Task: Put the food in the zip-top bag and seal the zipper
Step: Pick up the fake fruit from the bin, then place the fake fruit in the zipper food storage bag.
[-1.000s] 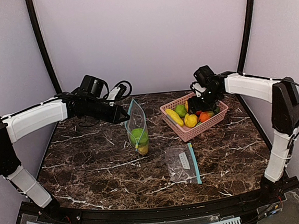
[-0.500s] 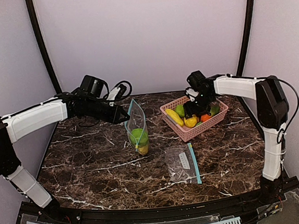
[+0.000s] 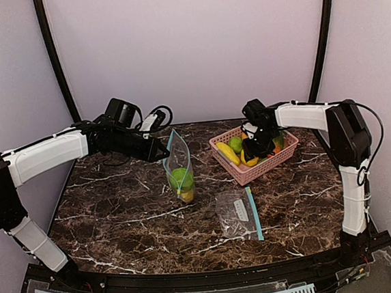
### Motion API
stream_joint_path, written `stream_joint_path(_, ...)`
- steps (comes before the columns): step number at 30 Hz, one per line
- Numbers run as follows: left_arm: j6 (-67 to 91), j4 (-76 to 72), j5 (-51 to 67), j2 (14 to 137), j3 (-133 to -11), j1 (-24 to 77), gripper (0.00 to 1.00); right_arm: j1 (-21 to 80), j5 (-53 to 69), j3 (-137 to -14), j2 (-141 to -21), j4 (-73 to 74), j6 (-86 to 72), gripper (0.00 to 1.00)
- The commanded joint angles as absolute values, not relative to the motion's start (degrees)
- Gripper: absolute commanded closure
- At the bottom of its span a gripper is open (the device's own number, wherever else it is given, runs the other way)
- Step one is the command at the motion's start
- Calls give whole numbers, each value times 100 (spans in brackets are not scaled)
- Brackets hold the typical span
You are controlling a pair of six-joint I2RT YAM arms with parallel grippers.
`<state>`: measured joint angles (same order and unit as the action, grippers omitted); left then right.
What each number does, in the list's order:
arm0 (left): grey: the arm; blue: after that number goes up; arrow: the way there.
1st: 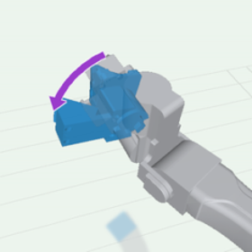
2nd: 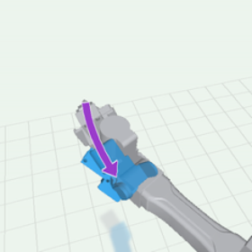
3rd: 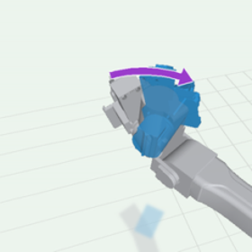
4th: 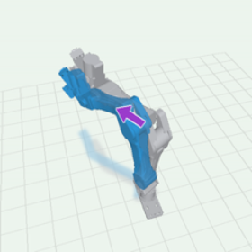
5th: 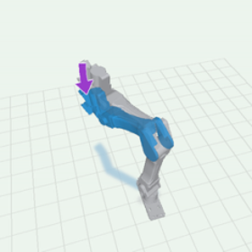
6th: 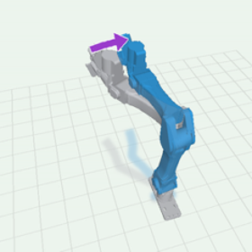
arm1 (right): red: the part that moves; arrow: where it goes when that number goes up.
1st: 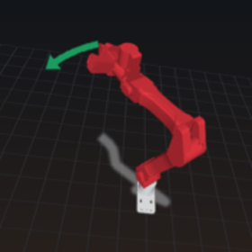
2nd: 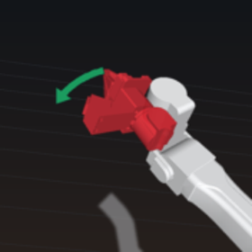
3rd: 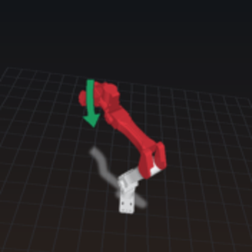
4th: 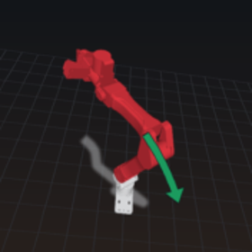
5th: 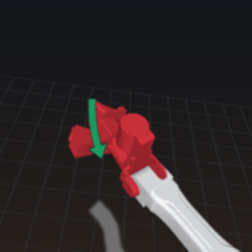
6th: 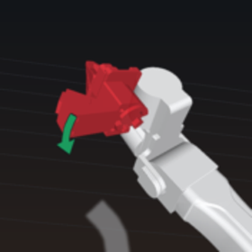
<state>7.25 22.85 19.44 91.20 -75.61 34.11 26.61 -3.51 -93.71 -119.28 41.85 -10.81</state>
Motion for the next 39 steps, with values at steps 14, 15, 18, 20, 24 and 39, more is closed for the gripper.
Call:
stream_joint_path(14, 643, 2431, 1907, 9067, -7649, 3384, 99, 2690, 201, -8900, -10371, 4015, -1345, 63)
stream_joint_path(15, 647, 2428, 1916, 9068, -7647, 3384, 99, 2731, 334, -8862, -10202, 4016, -1349, 63)
stream_joint_path(18, 663, 2404, 1978, 9070, -7647, 3384, 99, 2865, 1149, -8767, -9775, 4026, -1373, 63)
stream_joint_path(20, 670, 2396, 2005, 9070, -7646, 3384, 99, 2954, 1864, -8709, -9538, 3963, -1454, 63)
stream_joint_path(24, 672, 2399, 2008, 9083, -7646, 3384, 99, 3269, 3140, -8651, -9355, 3637, -1642, 63)
stream_joint_path(39, 670, 2414, 2030, 9075, -7646, 3384, 99, 4183, 5380, -9027, -10172, 2078, -2581, 63)
